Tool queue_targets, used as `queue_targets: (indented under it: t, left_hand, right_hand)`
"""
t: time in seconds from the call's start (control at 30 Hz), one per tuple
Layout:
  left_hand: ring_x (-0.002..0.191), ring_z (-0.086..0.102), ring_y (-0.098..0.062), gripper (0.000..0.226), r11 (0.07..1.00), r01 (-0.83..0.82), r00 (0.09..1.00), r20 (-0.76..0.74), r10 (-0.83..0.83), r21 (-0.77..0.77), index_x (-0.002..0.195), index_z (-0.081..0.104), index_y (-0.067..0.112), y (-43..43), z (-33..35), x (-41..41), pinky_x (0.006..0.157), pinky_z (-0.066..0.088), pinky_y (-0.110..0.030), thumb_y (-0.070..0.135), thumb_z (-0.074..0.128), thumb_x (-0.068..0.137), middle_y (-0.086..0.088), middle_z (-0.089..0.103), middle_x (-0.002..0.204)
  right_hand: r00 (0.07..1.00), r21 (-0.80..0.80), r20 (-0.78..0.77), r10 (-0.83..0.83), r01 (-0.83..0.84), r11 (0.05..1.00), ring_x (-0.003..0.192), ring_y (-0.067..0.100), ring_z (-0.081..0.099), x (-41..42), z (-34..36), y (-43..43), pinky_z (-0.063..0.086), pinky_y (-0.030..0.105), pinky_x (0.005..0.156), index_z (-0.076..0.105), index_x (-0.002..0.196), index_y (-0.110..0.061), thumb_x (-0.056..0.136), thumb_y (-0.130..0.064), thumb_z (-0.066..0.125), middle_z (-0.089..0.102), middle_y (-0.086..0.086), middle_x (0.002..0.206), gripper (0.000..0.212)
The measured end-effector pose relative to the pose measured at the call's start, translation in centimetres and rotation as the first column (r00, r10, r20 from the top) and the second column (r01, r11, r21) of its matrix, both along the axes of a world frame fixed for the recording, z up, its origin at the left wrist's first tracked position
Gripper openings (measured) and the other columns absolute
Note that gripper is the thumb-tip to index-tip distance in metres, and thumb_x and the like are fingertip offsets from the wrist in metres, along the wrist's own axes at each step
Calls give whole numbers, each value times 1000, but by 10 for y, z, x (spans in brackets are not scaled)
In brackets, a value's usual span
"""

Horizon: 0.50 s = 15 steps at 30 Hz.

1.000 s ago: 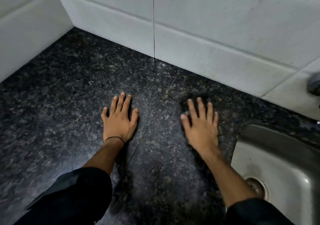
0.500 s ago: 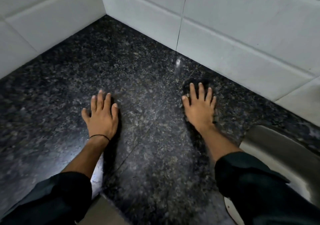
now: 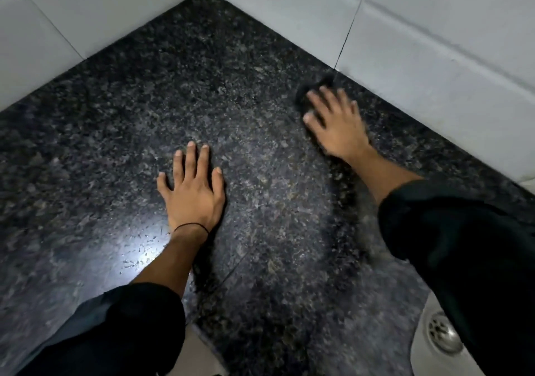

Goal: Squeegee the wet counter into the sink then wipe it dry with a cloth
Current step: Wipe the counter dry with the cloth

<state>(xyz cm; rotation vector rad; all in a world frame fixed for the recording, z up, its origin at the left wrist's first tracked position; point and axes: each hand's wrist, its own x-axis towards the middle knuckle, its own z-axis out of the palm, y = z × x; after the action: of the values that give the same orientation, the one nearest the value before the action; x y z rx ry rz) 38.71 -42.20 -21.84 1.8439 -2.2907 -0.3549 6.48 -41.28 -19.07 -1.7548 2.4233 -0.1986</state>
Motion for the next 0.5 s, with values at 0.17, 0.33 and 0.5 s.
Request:
queue_targets:
  t: [0.17, 0.33, 0.5]
  left_hand:
    - [151, 4, -12, 55, 1000, 5, 1000, -19, -5, 7, 154, 13, 39, -1, 1, 1, 117, 3, -56, 54, 16, 101, 15, 6, 164]
    - [151, 6, -12, 53, 1000, 8, 1000, -29, -8, 11, 154, 17, 38, -1, 5, 2, 117, 6, -55, 42, 23, 102, 15, 8, 164]
    - [151, 7, -13, 53, 999, 23, 999, -33, -22, 23, 154, 15, 39, -1, 6, 4, 117, 7, -55, 41, 19, 101, 14, 8, 164]
  right_hand:
    - [994, 1, 47, -96, 96, 995, 153, 32, 0, 90, -1, -39, 3, 58, 121, 9, 159, -34, 101, -59, 14, 6, -1, 167, 63]
    - [902, -17, -27, 431, -431, 902, 152, 28, 13, 159, -12, 51, 15, 52, 121, 19, 156, -39, 101, -59, 26, 19, -5, 165, 60]
    - [916, 23, -81, 392, -392, 920, 153, 25, 10, 36, -5, 100, 15, 53, 121, 15, 156, -43, 100, -64, 23, 18, -9, 165, 60]
